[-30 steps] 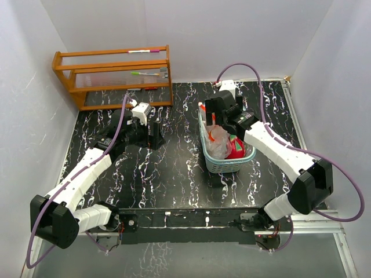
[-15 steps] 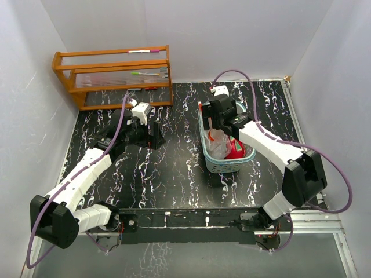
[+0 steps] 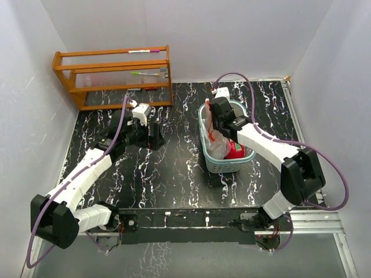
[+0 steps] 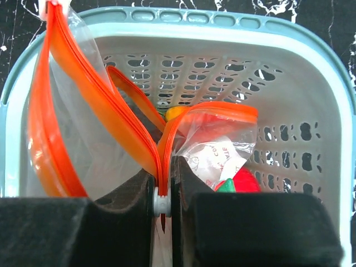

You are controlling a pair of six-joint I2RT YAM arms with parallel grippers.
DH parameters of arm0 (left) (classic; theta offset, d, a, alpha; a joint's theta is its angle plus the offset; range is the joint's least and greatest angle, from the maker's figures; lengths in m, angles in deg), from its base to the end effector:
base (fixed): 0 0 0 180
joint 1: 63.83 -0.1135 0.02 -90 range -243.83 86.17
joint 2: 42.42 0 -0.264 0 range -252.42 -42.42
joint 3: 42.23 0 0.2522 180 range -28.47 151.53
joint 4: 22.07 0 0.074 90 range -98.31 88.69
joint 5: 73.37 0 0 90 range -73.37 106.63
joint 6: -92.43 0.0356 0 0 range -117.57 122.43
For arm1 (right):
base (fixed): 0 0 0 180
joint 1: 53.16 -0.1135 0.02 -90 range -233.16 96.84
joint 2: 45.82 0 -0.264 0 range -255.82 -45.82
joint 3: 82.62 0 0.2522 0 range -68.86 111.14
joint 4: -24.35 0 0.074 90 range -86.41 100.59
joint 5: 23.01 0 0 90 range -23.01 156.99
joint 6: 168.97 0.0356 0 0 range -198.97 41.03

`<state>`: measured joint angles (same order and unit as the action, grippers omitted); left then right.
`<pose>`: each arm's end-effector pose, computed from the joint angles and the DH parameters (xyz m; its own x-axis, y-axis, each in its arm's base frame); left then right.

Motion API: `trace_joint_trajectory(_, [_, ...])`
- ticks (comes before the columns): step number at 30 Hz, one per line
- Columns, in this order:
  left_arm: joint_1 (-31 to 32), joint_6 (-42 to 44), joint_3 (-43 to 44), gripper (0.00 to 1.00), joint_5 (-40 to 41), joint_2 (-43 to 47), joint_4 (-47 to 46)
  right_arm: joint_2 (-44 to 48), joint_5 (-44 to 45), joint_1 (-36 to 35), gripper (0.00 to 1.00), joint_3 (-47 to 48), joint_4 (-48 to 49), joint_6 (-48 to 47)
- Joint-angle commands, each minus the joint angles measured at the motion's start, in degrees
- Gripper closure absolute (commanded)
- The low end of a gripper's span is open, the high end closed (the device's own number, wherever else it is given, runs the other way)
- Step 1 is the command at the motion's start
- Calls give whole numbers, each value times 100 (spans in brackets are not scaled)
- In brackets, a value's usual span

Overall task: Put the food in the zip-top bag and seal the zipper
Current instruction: Pick up the zipper food storage bag from the bin.

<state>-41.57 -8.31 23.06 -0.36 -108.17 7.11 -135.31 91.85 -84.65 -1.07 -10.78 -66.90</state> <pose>0.2345 -0.1072 0.2987 -0.5610 0.0370 -0.8270 0.5016 0.8100 -0.3039 0.3021 0.1675 0.2701 -0.6138 -0.1535 -0.7744 -0.0856 0.9881 -0.1280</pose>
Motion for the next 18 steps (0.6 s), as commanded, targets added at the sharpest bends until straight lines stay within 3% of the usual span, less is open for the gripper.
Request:
trace_joint_trajectory(1, [15, -55, 62, 3, -27, 135, 48, 549, 312, -15, 92, 28, 372, -20])
trace_joint_trajectory(6, [15, -143, 452, 3, -125, 206, 306, 1302, -129, -19, 92, 700, -261, -39])
trace_joint_trajectory(10, [16, -158, 1011, 3, 62, 292, 763, 1795, -1009, -32, 92, 1478, -715, -69])
trace_joint_trajectory(15, [18, -141, 1768, 3, 862, 599, 1149, 1931, -2307, -196, 92, 2091, -1108, 107])
trace_joint_trajectory(18, [17, -85, 2228, 3, 1619, 876, 1343, 1928, -2570, -666, 92, 2185, -1002, 310])
